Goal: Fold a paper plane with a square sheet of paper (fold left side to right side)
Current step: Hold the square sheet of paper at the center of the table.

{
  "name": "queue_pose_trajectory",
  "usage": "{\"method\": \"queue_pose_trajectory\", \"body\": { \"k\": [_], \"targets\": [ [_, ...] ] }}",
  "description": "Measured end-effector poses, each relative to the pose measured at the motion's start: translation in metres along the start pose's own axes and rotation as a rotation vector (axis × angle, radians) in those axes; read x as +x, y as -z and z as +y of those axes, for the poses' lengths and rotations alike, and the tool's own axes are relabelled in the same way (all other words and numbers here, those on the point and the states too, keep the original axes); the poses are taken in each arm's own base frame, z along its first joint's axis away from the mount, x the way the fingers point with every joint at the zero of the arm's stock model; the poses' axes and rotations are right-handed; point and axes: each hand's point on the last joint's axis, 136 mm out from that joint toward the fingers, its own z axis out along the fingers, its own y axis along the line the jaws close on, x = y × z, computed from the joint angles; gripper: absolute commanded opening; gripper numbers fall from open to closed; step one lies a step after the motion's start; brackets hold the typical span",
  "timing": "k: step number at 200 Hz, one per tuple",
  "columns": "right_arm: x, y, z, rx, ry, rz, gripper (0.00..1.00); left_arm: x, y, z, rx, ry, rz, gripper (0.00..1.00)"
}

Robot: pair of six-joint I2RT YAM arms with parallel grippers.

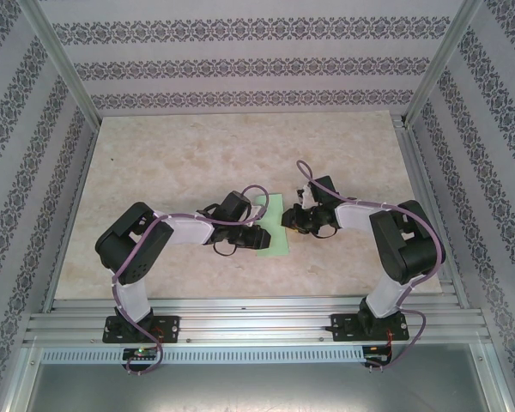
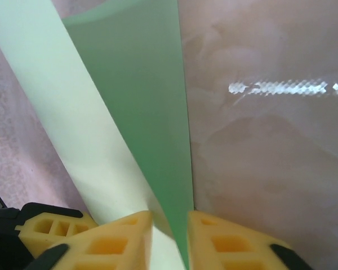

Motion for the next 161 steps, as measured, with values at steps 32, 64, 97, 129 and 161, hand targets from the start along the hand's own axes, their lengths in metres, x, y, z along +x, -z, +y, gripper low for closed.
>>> {"method": "queue_pose_trajectory", "body": {
  "k": [32, 64, 97, 129, 161],
  "targets": [
    [0.000, 0.000, 0.002, -0.006, 0.012, 0.002, 0.04, 0.000, 0.000, 0.000, 0.000, 0.004, -0.001, 0.32],
    [-0.005, -0.001, 0.005, -0.010, 0.033, -0.003, 0.00, -0.001, 0.001, -0.004, 0.007, 0.002, -0.006, 0.40],
    [-0.011, -0.004, 0.005, 0.004, 0.035, 0.004, 0.00, -0.005, 0.007, -0.006, -0.002, -0.002, -0.026, 0.44],
    [-0.016, -0.009, 0.005, 0.030, 0.051, 0.014, 0.00, -0.015, 0.026, -0.012, -0.009, -0.013, -0.067, 0.46],
    [-0.014, -0.013, 0.001, 0.055, 0.057, 0.032, 0.00, -0.023, 0.041, -0.014, -0.017, -0.020, -0.100, 0.46]
  ]
}}
